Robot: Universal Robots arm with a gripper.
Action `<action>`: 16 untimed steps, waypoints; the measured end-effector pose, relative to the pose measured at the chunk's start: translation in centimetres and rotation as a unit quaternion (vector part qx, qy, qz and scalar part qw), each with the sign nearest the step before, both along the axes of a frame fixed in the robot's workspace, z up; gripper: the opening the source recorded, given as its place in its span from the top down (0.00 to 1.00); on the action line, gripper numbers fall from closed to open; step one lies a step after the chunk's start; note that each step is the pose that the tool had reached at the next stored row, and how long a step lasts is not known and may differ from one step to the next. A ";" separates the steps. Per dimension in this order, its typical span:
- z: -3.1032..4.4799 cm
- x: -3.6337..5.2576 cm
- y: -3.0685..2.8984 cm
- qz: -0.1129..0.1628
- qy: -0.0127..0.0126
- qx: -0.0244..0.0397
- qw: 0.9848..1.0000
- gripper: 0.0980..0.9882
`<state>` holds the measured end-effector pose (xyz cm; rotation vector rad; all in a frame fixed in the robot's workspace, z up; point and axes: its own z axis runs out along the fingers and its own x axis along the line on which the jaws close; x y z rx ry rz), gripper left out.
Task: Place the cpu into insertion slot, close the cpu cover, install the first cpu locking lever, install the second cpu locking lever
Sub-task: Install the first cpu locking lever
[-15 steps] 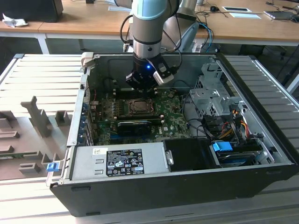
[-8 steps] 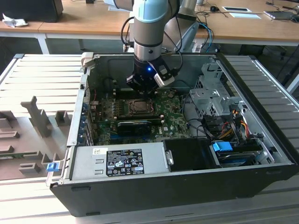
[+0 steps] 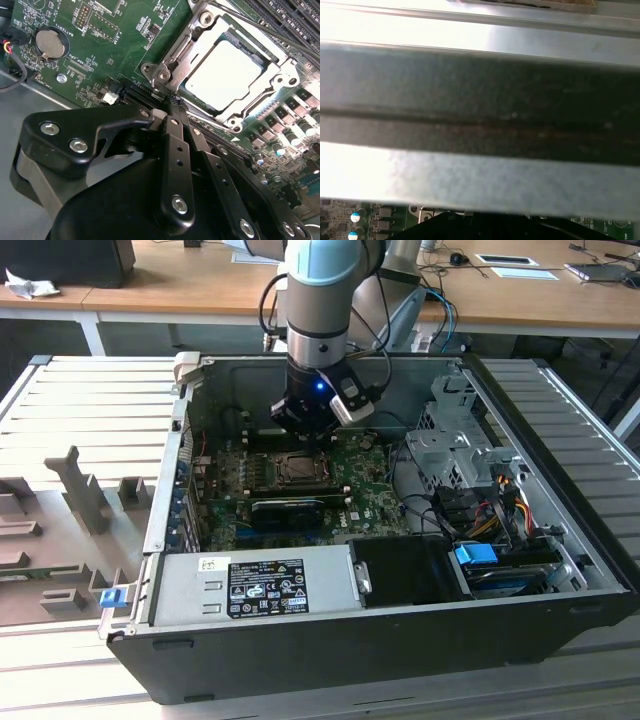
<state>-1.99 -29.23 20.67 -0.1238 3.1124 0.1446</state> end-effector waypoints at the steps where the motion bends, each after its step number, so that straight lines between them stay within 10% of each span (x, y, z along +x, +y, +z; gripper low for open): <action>1: 0.03 0.00 -0.01 0.000 0.000 0.000 1.000 0.99; 6: 0.16 0.03 -0.02 0.000 0.000 -0.001 1.000 0.99; 16: -0.21 0.11 -0.03 0.000 0.000 -0.026 1.000 0.99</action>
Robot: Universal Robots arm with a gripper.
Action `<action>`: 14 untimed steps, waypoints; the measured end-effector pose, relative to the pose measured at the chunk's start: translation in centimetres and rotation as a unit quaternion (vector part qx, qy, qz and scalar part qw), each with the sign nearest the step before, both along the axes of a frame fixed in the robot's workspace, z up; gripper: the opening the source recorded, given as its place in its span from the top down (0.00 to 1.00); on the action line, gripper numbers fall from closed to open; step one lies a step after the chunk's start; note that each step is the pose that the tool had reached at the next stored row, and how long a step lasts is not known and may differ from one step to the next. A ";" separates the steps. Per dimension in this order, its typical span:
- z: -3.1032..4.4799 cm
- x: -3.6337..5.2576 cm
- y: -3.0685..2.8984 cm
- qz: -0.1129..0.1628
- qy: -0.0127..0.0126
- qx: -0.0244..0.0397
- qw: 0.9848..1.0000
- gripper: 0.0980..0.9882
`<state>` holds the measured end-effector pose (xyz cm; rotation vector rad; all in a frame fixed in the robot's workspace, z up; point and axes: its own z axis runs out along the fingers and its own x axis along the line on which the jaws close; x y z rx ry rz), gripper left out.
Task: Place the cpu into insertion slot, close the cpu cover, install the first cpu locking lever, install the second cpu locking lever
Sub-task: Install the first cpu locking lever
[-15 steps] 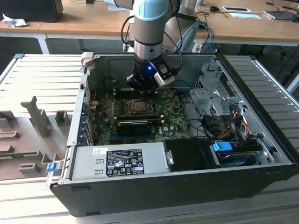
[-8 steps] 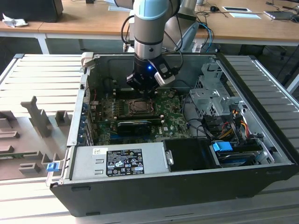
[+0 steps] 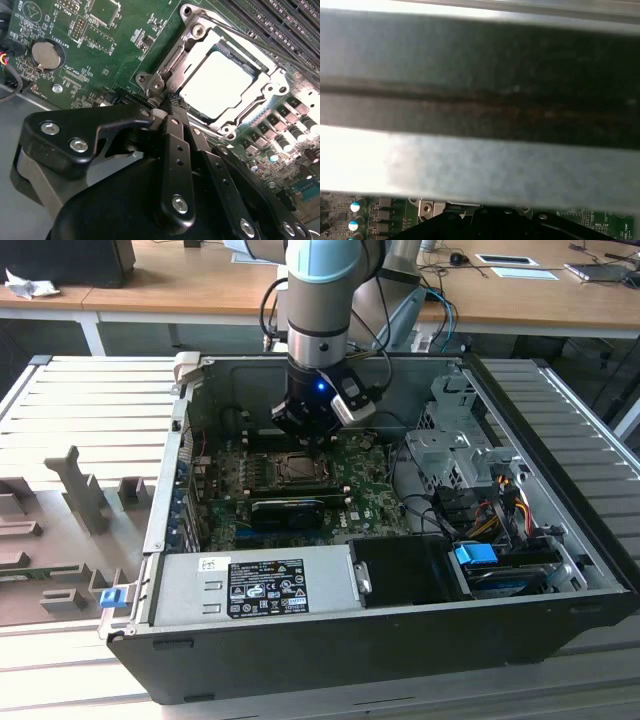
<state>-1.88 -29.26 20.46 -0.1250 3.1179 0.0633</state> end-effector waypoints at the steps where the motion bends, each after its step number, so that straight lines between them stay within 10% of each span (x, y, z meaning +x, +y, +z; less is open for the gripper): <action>1: -0.04 0.02 0.00 0.000 0.000 -0.002 1.000 0.99; 7: -0.32 0.09 -0.01 0.000 0.000 -0.003 1.000 0.99; 14: -0.48 0.14 0.00 0.000 0.000 0.012 1.000 0.99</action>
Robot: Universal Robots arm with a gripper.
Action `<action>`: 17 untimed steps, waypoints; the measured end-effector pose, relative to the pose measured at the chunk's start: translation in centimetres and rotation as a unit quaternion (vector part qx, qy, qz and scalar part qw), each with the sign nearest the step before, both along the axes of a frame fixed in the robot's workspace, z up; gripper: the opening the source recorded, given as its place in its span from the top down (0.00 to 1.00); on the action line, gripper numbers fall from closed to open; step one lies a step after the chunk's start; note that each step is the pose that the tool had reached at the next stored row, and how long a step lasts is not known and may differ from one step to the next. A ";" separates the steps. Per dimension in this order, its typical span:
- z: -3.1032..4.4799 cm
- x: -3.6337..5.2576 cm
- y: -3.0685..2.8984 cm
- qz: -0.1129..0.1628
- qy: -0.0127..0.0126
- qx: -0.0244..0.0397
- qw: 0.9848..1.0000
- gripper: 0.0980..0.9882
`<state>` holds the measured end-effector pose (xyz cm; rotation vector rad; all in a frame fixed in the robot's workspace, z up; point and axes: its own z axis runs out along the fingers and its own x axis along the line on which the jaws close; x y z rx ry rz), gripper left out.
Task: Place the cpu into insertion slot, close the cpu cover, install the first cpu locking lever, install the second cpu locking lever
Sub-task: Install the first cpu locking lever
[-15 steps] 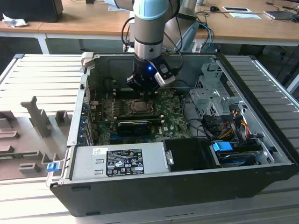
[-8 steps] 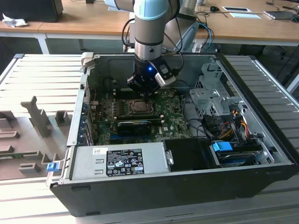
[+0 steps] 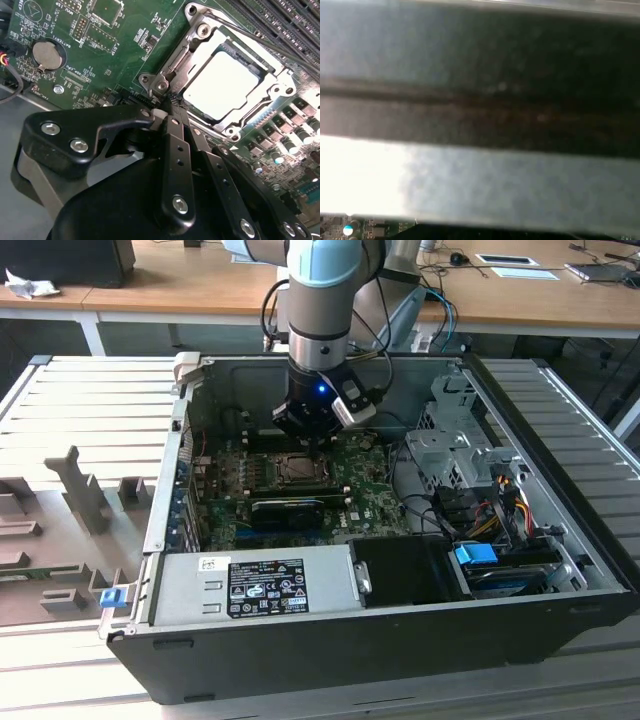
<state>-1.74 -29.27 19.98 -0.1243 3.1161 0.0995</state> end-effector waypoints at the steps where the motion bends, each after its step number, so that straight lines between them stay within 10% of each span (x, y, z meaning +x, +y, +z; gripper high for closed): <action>1: -0.01 0.00 0.00 0.000 0.000 0.000 1.000 0.99; 6: 0.46 0.04 0.06 0.000 -0.001 0.003 1.000 0.99; 10: 2.29 0.01 0.01 0.000 0.001 0.002 1.000 0.99; 17: 2.44 0.01 -0.38 0.000 0.001 0.002 1.000 0.99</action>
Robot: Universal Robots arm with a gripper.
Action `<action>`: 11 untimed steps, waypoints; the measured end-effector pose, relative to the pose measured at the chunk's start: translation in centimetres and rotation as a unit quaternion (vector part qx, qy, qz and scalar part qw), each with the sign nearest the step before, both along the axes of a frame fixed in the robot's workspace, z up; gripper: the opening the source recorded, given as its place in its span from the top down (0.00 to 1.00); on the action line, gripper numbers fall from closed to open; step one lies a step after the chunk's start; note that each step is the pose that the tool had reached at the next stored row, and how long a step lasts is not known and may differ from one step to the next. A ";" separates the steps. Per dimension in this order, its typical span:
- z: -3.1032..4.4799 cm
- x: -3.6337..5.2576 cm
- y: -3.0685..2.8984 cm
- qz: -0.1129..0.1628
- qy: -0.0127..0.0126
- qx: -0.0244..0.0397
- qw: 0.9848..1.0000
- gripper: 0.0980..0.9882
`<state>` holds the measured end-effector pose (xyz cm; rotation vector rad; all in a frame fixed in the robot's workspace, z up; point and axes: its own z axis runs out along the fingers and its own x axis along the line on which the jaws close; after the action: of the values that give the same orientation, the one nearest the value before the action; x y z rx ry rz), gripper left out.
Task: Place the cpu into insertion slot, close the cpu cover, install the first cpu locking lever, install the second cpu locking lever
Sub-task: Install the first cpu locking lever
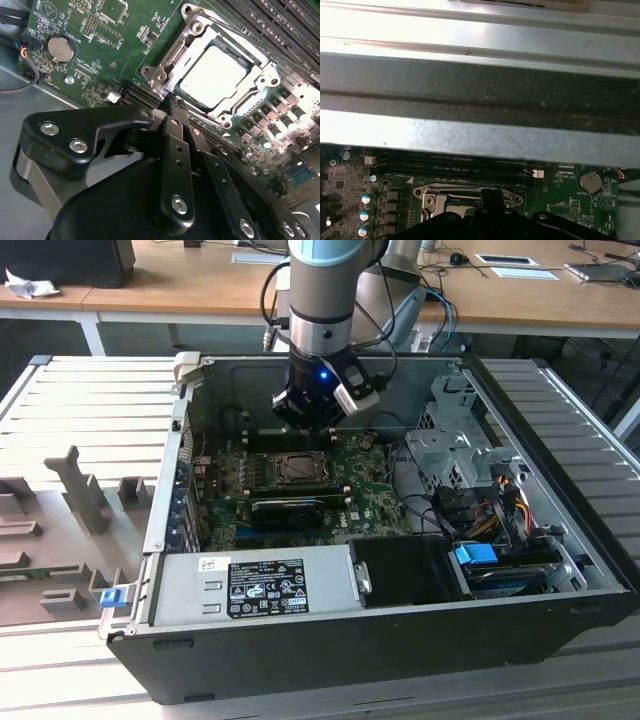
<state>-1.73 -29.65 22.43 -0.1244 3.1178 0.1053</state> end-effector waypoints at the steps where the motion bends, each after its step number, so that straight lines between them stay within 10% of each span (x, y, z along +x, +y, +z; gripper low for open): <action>1: 0.00 0.00 -0.03 0.000 0.000 0.000 1.000 0.99; 11: 0.00 0.00 -0.30 0.000 0.000 0.000 1.000 0.99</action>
<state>-1.73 -29.95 22.43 -0.1245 3.1178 0.1052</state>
